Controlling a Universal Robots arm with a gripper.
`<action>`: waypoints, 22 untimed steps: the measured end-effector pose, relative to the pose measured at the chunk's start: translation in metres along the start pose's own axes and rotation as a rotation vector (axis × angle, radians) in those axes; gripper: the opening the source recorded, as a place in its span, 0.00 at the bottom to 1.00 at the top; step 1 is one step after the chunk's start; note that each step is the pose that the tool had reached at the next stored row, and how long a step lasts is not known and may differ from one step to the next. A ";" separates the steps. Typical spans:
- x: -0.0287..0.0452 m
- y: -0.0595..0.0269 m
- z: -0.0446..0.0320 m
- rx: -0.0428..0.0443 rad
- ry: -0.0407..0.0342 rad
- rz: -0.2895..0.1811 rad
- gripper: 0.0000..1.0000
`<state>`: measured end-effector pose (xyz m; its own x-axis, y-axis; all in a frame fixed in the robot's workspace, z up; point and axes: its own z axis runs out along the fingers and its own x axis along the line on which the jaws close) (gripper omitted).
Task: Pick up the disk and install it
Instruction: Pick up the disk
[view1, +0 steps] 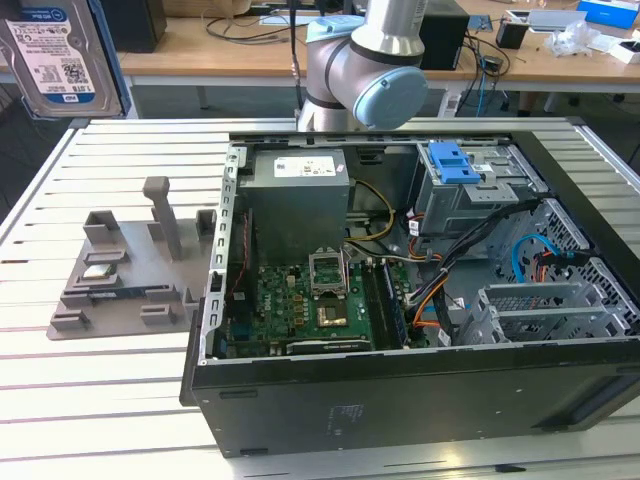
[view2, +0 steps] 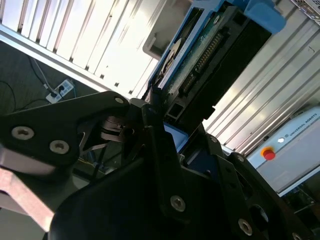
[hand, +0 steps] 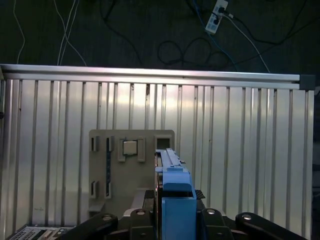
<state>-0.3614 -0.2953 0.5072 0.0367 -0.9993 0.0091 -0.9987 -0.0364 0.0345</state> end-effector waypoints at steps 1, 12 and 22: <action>0.0000 0.0001 -0.0013 0.0000 0.0000 0.000 0.37; 0.0002 0.0006 -0.0174 0.0000 -0.0005 0.000 0.37; 0.0120 -0.0061 -0.0175 -0.0002 -0.0082 0.000 0.37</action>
<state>-0.3543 -0.3069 0.5246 0.0369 -0.9993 0.0008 -0.9987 -0.0368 0.0347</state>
